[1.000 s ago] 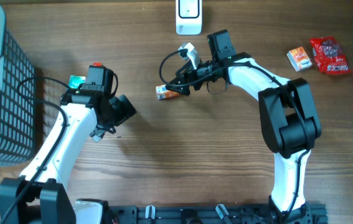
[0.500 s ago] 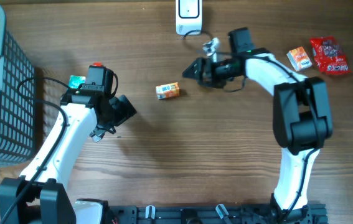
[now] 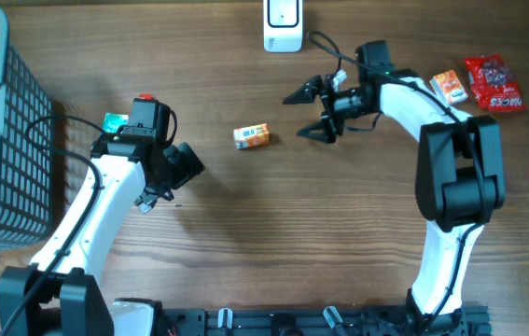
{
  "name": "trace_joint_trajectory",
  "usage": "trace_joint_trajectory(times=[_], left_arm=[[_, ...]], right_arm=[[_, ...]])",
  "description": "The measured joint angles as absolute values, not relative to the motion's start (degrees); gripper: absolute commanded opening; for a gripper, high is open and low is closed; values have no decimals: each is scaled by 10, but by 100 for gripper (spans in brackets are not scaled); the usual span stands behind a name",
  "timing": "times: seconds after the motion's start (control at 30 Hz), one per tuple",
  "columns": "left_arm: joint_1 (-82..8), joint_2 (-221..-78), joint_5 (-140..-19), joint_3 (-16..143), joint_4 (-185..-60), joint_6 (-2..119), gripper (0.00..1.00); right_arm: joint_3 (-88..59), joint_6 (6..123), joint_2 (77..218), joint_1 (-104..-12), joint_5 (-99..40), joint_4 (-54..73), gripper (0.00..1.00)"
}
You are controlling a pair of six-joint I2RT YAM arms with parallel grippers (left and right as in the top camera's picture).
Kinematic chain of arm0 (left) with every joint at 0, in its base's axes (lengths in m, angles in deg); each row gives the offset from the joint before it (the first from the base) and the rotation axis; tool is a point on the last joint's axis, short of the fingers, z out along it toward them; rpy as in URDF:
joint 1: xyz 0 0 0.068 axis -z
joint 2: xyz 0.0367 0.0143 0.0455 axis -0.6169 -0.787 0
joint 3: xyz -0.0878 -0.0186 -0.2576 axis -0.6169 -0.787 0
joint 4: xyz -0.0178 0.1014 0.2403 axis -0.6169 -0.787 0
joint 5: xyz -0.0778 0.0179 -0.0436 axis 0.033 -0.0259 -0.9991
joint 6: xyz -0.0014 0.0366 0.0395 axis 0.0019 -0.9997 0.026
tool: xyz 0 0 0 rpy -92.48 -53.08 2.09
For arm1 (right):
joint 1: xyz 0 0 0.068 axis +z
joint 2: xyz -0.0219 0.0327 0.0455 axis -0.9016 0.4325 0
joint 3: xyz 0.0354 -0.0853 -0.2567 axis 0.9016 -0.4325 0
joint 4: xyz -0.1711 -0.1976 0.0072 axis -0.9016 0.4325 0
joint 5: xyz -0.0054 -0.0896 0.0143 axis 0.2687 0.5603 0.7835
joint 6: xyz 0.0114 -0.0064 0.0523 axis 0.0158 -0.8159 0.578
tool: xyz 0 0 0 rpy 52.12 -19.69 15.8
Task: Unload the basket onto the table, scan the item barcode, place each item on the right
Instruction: 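Close the right gripper on the orange Kleenex box and lift it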
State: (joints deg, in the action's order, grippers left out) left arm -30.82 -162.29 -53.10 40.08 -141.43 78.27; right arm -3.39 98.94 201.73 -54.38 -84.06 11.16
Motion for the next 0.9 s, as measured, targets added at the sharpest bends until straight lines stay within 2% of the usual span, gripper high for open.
trace_joint_trajectory(times=[0.27, 0.5, 0.57, 0.9], left_arm=[[-308, -1623, -531, 401, -1415, 783, 100], [-308, -1623, -531, 401, -1414, 783, 100], [-308, -1623, -531, 401, -1414, 783, 100], [-308, -1623, -531, 401, -1414, 783, 100]], right_arm=[[-33, 1145, 2017, -507, -745, 181, 87], [-34, 1263, 2017, -483, -695, 89, 87], [-34, 1303, 2017, -475, -689, 66, 84], [-34, 1437, 2017, -443, -679, 60, 86]])
